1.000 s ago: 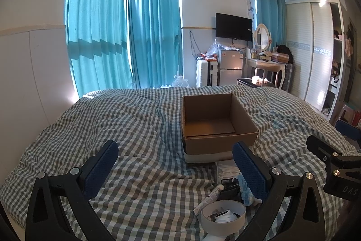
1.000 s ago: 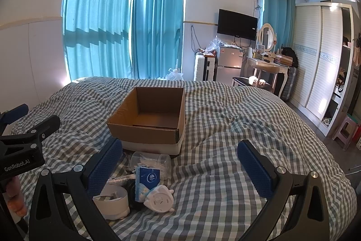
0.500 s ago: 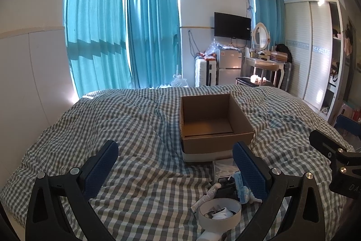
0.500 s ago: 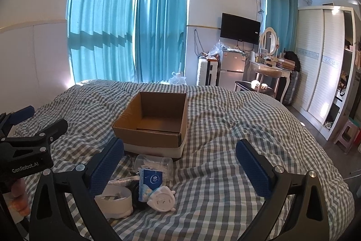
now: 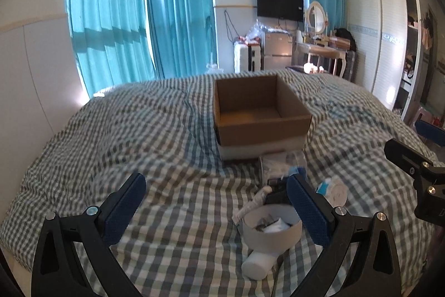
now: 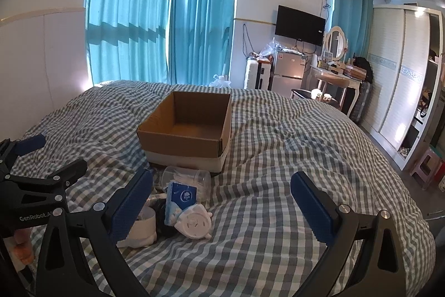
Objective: Organize objects
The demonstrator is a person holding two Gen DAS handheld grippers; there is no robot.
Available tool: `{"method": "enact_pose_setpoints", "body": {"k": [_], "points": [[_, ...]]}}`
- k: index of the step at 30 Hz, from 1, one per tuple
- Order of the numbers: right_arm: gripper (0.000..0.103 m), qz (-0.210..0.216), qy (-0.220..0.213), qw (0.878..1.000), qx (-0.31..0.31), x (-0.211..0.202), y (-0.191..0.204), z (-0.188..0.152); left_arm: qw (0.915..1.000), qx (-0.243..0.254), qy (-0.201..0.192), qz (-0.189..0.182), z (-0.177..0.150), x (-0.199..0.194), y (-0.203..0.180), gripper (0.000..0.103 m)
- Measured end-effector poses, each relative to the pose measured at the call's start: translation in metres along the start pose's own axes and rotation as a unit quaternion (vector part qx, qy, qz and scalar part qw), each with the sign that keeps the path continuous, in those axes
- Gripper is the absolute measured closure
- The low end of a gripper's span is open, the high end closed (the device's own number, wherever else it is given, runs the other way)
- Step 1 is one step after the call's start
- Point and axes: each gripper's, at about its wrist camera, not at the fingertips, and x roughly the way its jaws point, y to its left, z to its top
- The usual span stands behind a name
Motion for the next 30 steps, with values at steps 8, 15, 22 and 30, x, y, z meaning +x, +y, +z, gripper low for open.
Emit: {"method": "enact_pose_setpoints", "body": {"k": [8,15,22,30], "points": [[0.003,0.007,0.041,0.999,-0.001,0.027,0.003,-0.022,0.9963,0.002,0.082,-0.025,-0.037,0.034,-0.004,0.0],[0.003,0.009,0.055,0.998,0.002,0.036,0.003,-0.03,0.9887,0.006,0.134,-0.067,-0.056,0.052,-0.021,0.0],[0.003,0.008,0.067,0.998,0.005,0.043,-0.001,-0.035,0.9839,0.015,0.145,-0.104,-0.05,0.066,-0.039,0.0],[0.003,0.009,0.078,0.997,0.013,0.054,-0.007,-0.039,0.9793,0.035,0.161,-0.118,-0.046,0.087,-0.053,0.021]]}}
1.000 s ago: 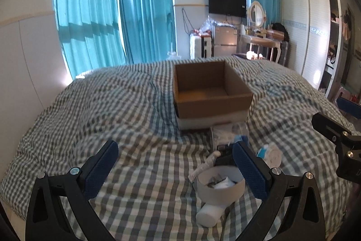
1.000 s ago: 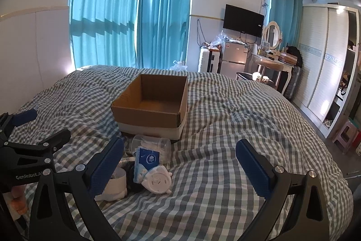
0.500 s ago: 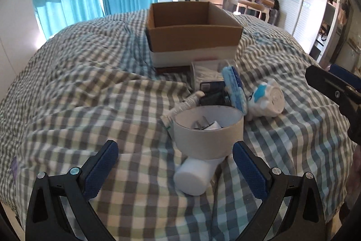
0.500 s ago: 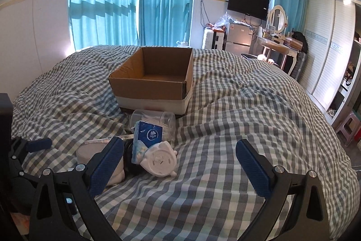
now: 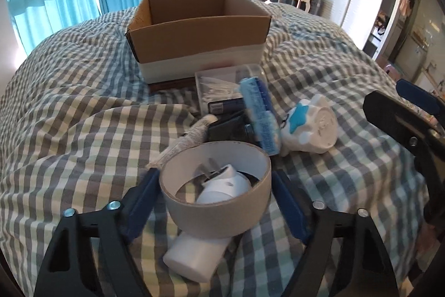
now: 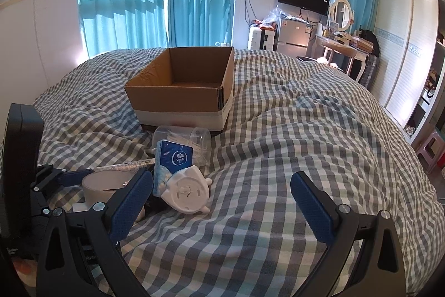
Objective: Organize objects
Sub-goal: 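Grasp the beige tape roll with the left tool while the right tool grasps the white plush toy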
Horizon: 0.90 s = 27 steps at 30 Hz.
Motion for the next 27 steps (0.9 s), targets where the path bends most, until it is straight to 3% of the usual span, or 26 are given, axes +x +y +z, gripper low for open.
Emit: {"method": "enact_pose_setpoints", "body": {"k": [5,11,15,19,27], "points": [[0.003,0.005,0.007,1.0,0.008,0.006,-0.005,0.001,0.9998,-0.003,-0.017,0.0,-0.001,-0.016,0.005,0.022],[0.003,0.011,0.013,1.0,0.012,0.012,-0.007,0.005,0.9949,0.015,-0.09,0.044,0.008,-0.063,0.013,0.022],[0.003,0.019,0.029,0.999,0.0,0.023,0.001,0.003,0.9906,0.006,-0.114,0.075,0.017,-0.071,0.027,0.022],[0.005,0.03,0.051,0.998,-0.02,0.04,0.015,-0.001,0.9897,-0.011,-0.11,0.091,0.022,-0.062,0.043,0.022],[0.016,0.048,0.111,0.992,-0.034,0.077,0.031,-0.008,0.9917,-0.026,-0.09,0.088,0.022,-0.041,0.06,0.022]]}}
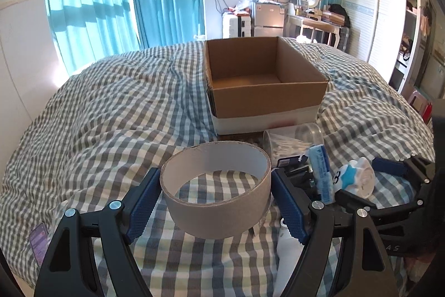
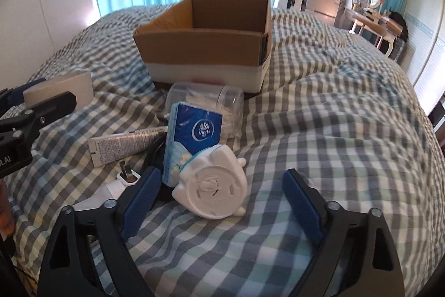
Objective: Organize objects
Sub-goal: 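Grasp the beige tape roll with the left tool while the right tool grasps the white plush toy, then carry the tape roll and plush toy into the box and open both tools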
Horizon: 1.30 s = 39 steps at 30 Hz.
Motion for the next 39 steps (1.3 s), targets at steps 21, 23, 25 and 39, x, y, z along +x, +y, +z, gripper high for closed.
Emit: {"method": "enact_pose_setpoints", "body": {"k": [21,23,25,39], "points": [[0.052,-0.011,-0.08,0.996,-0.026,-0.073,0.013,0.014,0.9973,0.011,-0.069,0.023,0.021,-0.061,-0.003,0.022],[0.052,-0.011,-0.101,0.994,-0.033,-0.091,0.015,0.02,0.9967,0.012,-0.078,0.019,0.029,-0.068,-0.003,0.022],[0.052,-0.014,-0.12,0.992,-0.041,-0.107,0.015,0.032,0.9957,0.017,-0.088,0.023,0.041,-0.075,-0.003,0.022],[0.052,-0.019,-0.191,0.979,-0.069,-0.138,0.01,0.163,0.9882,0.037,-0.139,0.05,0.16,-0.051,-0.002,0.022]]}}
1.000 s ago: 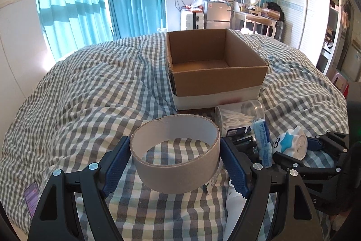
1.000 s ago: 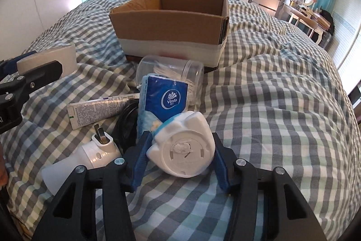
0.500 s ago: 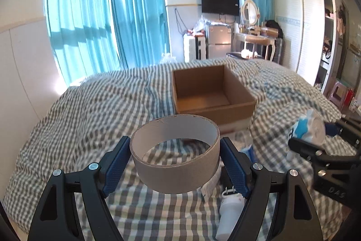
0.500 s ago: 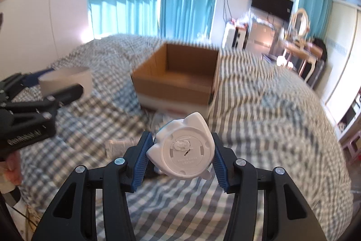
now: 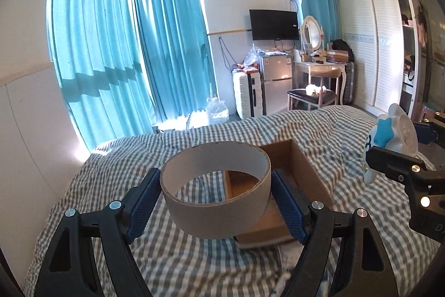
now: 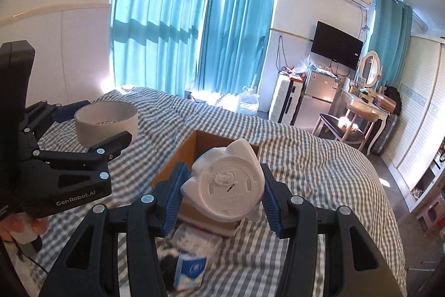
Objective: Organize objects
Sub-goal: 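Carry the tape roll and plush toy into the box and open both tools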
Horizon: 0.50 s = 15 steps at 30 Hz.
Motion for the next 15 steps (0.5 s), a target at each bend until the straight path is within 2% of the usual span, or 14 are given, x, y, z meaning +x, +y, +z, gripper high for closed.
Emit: {"method": "enact_pose_setpoints", "body": {"k": [6,9,15], "points": [[0.052,0.005,0.01,1.0,0.015,0.057,-0.021,0.037,0.9999,-0.002,0.014,0.0,0.021,0.057,0.001,0.022],[0.052,0.009,0.018,1.0,0.024,0.09,-0.032,0.05,0.9997,-0.002,0.022,-0.007,0.021,0.086,-0.005,0.022],[0.052,0.019,0.043,0.998,0.048,0.161,-0.054,0.053,0.9985,0.005,0.044,-0.031,0.013,0.145,-0.02,0.022]]}}
